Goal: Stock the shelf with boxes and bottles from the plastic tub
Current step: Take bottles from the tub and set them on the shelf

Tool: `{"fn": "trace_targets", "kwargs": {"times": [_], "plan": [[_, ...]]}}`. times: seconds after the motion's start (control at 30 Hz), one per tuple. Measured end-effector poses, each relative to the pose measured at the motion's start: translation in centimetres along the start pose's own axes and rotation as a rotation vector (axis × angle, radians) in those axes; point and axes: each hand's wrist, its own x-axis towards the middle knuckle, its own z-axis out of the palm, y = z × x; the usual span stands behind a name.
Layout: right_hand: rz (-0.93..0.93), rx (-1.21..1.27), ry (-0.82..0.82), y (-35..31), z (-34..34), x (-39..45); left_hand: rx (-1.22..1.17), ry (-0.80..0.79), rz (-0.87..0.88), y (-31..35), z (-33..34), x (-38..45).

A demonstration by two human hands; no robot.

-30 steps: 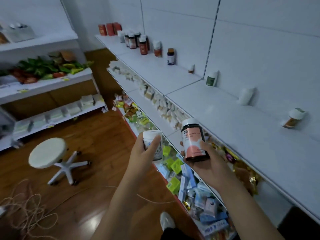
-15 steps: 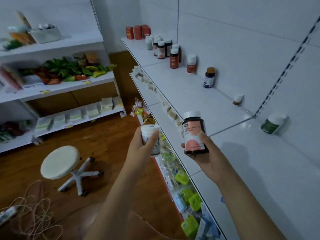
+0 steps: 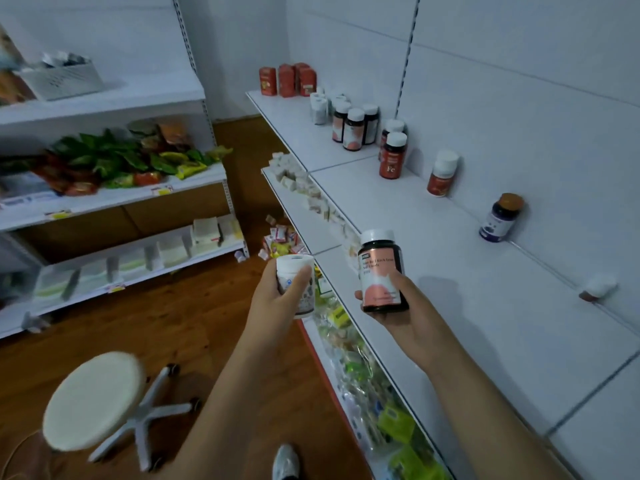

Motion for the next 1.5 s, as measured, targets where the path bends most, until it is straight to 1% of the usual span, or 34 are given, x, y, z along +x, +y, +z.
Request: {"fn": "trace_targets", "kwargs": {"times": [0.13,0.27,0.37,0.53,0.67,0.77,1.0,1.2,1.37,1.43,1.5], "plan": [[-0.037,0.009,0.052,-0.3,4.1,6.9,0.043,-0.065,0.042,1.5,-4.3,7.3],[-0.112,-0.044,0.063,0.1,7.2,12.4,0.043,-0.067,0.05,1.2,-6.9,13.3],[-0.121,-0.043,0.066,0.4,8.0,15.7,0.02,-0.091,0.02,0.5,-8.1,16.7],[-0.132,-0.046,0.154,0.2,7.4,22.6,-0.024,-0.112,-0.041,-0.7,-9.4,23.0],[-0.187,-0.08,0.214,-1.1,7.1,29.9,0.006,-0.105,-0.049,-1.2,-9.7,29.9],[-0.223,-0.132,0.291,-2.5,6.9,35.9,0.033,-0.118,-0.04,-0.9,-9.1,36.3],[-0.331,-0.253,0.45,-6.6,6.3,49.6,0.129,-0.233,0.0,2.2,-6.3,51.6],[-0.479,-0.541,0.571,-9.1,5.6,56.6,0.134,-0.307,0.06,2.1,-4.0,60.9],[-0.449,-0.806,0.665,-7.7,4.9,59.0,0.204,-0.377,0.093,0.4,-2.2,65.7],[-0.462,-0.908,0.695,-6.9,5.0,59.4,0.204,-0.438,0.111,0.1,-1.6,67.4],[-0.473,-0.936,0.746,-6.6,5.5,59.7,0.191,-0.51,0.127,-0.2,-1.0,69.1]]}}
